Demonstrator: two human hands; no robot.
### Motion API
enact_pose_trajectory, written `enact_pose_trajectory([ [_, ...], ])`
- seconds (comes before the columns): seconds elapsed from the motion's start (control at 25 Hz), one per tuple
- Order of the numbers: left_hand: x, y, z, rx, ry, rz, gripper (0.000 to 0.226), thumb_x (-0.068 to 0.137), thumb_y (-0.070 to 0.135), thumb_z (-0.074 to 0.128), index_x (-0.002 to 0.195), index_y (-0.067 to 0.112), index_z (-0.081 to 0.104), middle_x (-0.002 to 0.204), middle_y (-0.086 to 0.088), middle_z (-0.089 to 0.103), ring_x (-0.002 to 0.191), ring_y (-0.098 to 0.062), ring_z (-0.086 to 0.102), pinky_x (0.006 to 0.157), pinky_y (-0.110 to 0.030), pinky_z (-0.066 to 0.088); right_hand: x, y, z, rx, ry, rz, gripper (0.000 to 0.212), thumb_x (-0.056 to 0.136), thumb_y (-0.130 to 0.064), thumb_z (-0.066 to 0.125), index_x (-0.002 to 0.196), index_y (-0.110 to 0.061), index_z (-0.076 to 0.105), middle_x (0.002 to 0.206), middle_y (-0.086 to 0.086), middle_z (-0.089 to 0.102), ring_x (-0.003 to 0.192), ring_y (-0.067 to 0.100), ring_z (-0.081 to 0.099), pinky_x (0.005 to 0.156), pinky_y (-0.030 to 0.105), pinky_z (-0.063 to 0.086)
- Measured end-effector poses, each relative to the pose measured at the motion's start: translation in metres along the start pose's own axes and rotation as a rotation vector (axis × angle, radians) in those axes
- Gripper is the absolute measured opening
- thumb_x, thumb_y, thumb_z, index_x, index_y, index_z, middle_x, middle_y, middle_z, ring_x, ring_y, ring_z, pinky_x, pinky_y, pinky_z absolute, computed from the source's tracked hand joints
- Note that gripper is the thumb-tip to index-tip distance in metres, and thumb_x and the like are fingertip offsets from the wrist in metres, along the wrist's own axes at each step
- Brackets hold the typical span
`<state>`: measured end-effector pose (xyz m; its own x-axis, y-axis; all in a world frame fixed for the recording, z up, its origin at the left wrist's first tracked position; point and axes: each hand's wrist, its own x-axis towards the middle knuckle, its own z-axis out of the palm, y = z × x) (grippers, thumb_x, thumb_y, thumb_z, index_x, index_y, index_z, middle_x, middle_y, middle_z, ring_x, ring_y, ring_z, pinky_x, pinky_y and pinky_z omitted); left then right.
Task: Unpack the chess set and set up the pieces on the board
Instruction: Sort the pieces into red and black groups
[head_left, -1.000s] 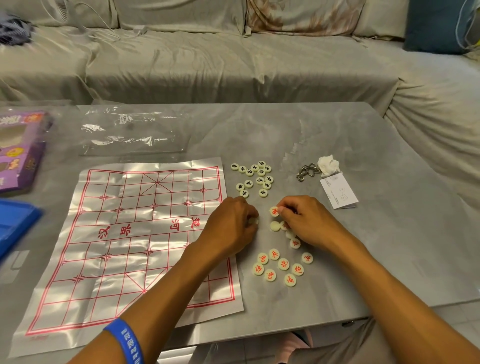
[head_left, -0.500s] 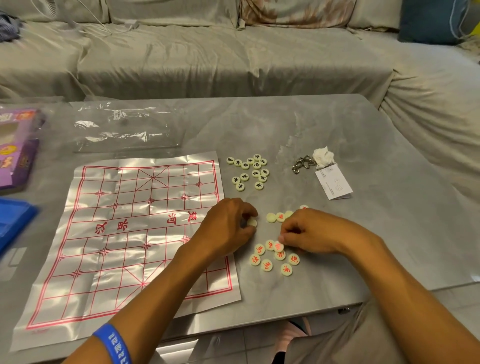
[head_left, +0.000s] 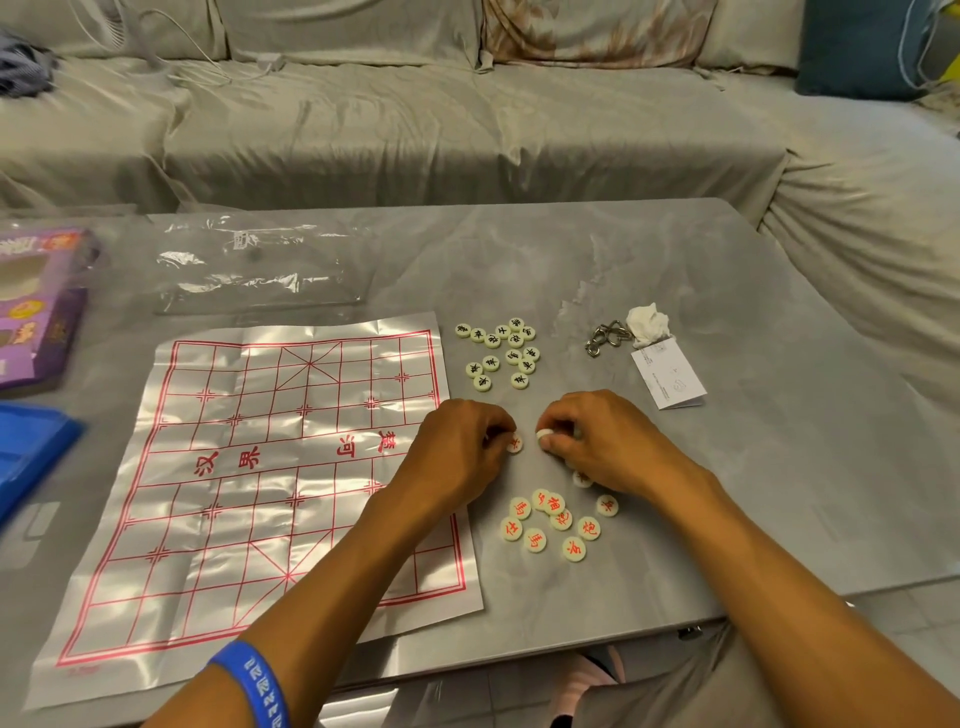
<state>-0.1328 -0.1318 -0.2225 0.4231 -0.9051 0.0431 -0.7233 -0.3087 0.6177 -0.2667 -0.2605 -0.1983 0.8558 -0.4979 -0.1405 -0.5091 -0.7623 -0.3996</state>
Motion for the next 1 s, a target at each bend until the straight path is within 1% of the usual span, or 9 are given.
enact_pose_trajectory([
  [0.2,0.0,-0.003,0.0,0.032,0.025,0.004,0.026,0.091,0.026,0.059,0.115,0.019,0.067,0.109,-0.001,0.066,0.094,-0.013,0.057,0.08,-0.02,0.046,0.002,0.004,-0.005,0.268,-0.067,0.111,0.02,0.096,-0.028,0.055,0.105,-0.024,0.072,0.104,-0.009,0.069,0.09,0.004,0.061,0.078,0.019,0.046],
  [0.28,-0.002,-0.003,-0.001,0.054,-0.002,0.022,0.031,0.089,0.034,0.061,0.117,0.022,0.065,0.107,0.003,0.063,0.092,-0.01,0.052,0.08,-0.025,0.049,0.002,0.003,-0.007,0.354,-0.07,0.143,0.018,0.094,-0.026,0.059,0.104,-0.023,0.073,0.1,-0.01,0.071,0.086,0.002,0.063,0.074,0.016,0.046],
  [0.36,-0.003,-0.002,0.0,0.058,-0.04,0.033,0.033,0.087,0.037,0.064,0.118,0.024,0.063,0.107,0.004,0.062,0.092,-0.009,0.05,0.081,-0.026,0.05,0.001,0.001,-0.009,0.437,-0.073,0.186,0.014,0.091,-0.024,0.063,0.101,-0.024,0.074,0.093,-0.01,0.072,0.081,0.002,0.065,0.067,0.013,0.045],
  [0.56,-0.004,-0.002,0.0,-0.015,-0.044,0.028,0.03,0.086,0.032,0.066,0.115,0.025,0.064,0.107,0.005,0.064,0.091,-0.008,0.054,0.082,-0.024,0.052,-0.001,0.0,-0.012,0.496,-0.053,0.237,0.009,0.09,-0.021,0.065,0.092,-0.026,0.072,0.084,-0.009,0.073,0.077,0.005,0.067,0.062,0.016,0.048],
  [0.72,-0.005,-0.002,0.001,-0.031,-0.052,0.011,0.027,0.086,0.032,0.066,0.112,0.026,0.063,0.103,0.006,0.063,0.089,-0.009,0.055,0.08,-0.022,0.052,-0.001,-0.001,-0.015,0.493,-0.041,0.256,0.01,0.091,-0.022,0.064,0.093,-0.028,0.072,0.088,-0.009,0.071,0.082,0.008,0.066,0.068,0.022,0.054],
  [0.8,-0.001,0.0,-0.002,-0.048,-0.065,0.013,0.025,0.086,0.031,0.068,0.109,0.025,0.064,0.1,0.005,0.063,0.088,-0.01,0.057,0.079,-0.023,0.053,-0.004,0.0,-0.02,0.505,-0.033,0.266,0.011,0.091,-0.022,0.063,0.093,-0.028,0.071,0.089,-0.009,0.071,0.081,0.007,0.066,0.068,0.021,0.055],
  [0.84,0.001,0.001,-0.005,-0.062,-0.11,0.031,0.022,0.085,0.03,0.068,0.106,0.025,0.065,0.098,0.006,0.062,0.086,-0.01,0.057,0.078,-0.023,0.054,-0.005,0.001,-0.023,0.52,-0.018,0.273,0.011,0.092,-0.022,0.062,0.093,-0.028,0.071,0.088,-0.009,0.071,0.079,0.006,0.066,0.064,0.018,0.052],
  [0.92,0.004,0.005,-0.009,-0.067,-0.273,0.101,0.017,0.084,0.028,0.07,0.1,0.026,0.064,0.093,0.01,0.06,0.082,-0.01,0.058,0.071,-0.016,0.051,-0.008,0.004,-0.029,0.56,0.036,0.305,0.011,0.092,-0.021,0.061,0.094,-0.027,0.071,0.087,-0.006,0.072,0.074,0.006,0.064,0.054,0.013,0.043],
  [1.0,0.0,0.009,-0.009,-0.062,-0.386,0.162,0.018,0.082,0.027,0.072,0.098,0.029,0.063,0.094,0.012,0.061,0.082,-0.008,0.058,0.068,-0.011,0.048,-0.009,0.008,-0.033,0.585,0.066,0.339,0.012,0.093,-0.02,0.06,0.096,-0.024,0.071,0.087,-0.003,0.072,0.075,0.008,0.064,0.05,0.012,0.04],
])
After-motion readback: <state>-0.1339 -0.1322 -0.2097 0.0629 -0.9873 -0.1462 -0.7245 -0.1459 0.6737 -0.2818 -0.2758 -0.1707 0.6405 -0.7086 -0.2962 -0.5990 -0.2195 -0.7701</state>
